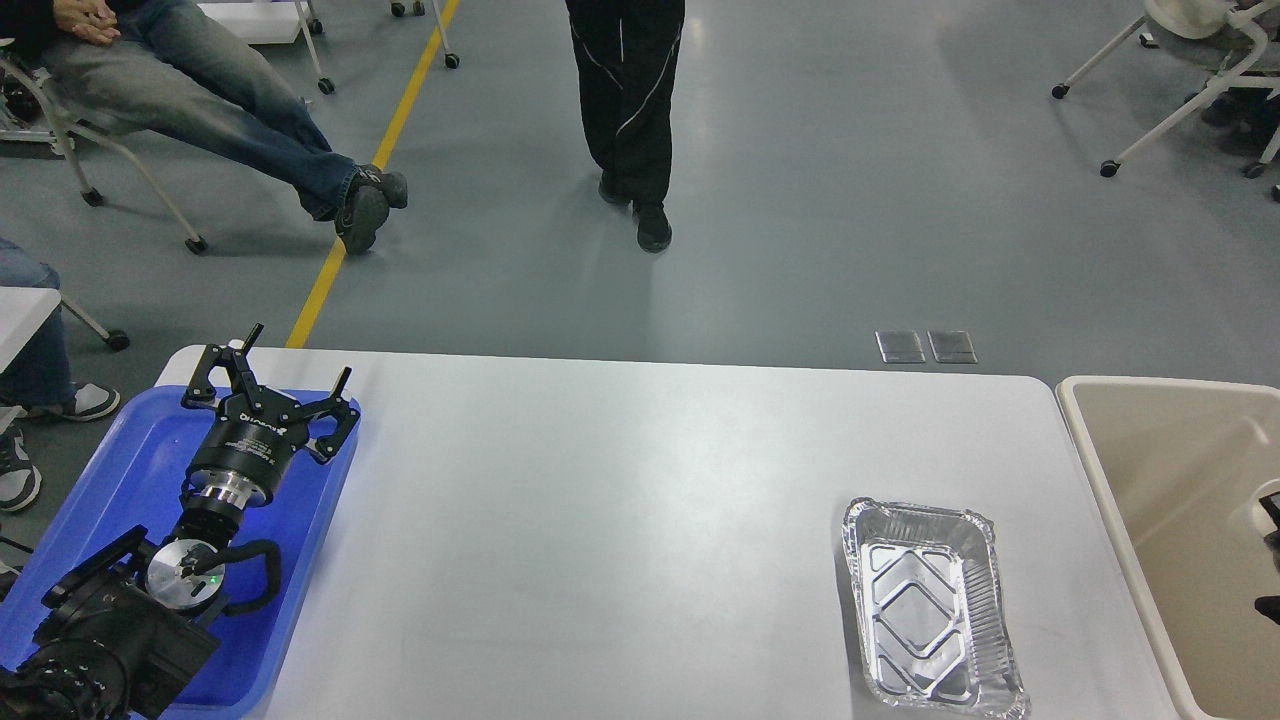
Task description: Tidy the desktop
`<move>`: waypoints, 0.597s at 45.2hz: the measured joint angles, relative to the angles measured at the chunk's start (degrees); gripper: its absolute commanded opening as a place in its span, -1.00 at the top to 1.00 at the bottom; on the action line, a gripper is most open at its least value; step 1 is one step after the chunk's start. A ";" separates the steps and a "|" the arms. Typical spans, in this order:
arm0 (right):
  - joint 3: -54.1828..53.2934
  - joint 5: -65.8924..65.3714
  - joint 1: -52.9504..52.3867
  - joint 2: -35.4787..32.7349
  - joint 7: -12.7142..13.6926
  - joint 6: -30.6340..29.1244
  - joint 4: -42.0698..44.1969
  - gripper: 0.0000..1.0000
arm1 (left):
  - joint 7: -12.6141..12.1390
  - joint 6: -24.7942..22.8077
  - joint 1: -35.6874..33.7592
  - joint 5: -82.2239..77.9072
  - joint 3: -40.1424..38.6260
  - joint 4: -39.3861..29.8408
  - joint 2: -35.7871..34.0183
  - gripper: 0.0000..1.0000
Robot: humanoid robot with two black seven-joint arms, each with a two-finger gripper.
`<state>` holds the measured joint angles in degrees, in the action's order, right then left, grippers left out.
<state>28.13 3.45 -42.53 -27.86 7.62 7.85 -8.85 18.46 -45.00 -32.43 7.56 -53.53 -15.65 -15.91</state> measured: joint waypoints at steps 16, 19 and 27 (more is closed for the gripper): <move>-1.10 -0.33 1.17 1.20 0.08 0.06 0.26 0.34 | 0.00 0.00 0.00 0.00 0.00 0.00 0.00 -1.00; -1.34 -0.33 1.20 1.25 0.08 0.08 0.27 -0.60 | 0.00 0.00 0.00 0.00 0.00 0.00 0.00 -1.00; -1.92 -0.32 0.66 1.24 -0.01 0.66 0.38 -0.98 | 0.00 0.00 0.00 0.00 0.00 0.00 0.00 -1.00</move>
<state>26.21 3.13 -41.87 -26.62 7.61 8.51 -8.47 18.46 -45.00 -32.43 7.56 -53.52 -15.65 -15.91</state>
